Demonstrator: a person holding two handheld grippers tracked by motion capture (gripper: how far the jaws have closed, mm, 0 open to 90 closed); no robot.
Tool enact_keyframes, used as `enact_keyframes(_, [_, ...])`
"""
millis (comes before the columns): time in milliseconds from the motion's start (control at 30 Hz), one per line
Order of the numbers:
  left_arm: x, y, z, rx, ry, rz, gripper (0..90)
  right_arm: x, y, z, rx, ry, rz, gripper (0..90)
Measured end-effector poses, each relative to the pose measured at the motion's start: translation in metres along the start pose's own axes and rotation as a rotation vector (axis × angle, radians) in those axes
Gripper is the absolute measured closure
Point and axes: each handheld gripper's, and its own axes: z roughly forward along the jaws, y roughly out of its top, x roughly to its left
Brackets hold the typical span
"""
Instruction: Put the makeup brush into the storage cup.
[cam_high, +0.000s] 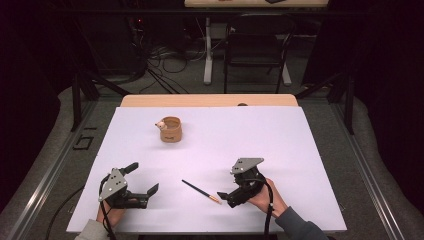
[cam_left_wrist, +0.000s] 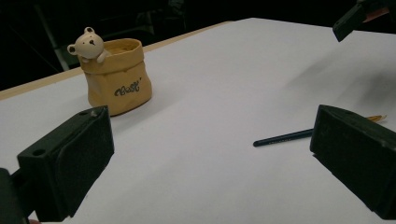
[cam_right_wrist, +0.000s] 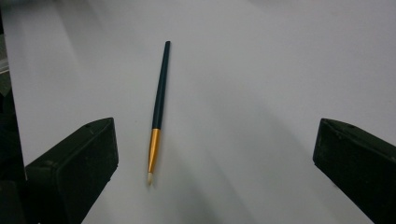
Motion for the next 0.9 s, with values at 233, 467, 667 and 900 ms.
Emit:
enact_keyframes(233, [-0.001,0.000,0.000,0.004,-0.001,0.000,0.0,0.004,0.013,0.007,0.073,-0.001,-0.018,0.0])
enact_keyframes(467, [-0.001,0.000,0.000,0.006,-0.003,0.001,0.0,0.011,0.025,0.016,0.122,0.007,-0.048,0.0])
enact_keyframes(667, [-0.001,0.000,0.001,0.006,-0.004,0.001,0.0,0.014,0.032,0.022,0.160,0.001,-0.059,0.0])
enact_keyframes(900, [-0.001,0.000,0.000,0.005,-0.004,0.002,0.0,0.021,0.041,0.028,0.223,0.002,-0.078,7.9])
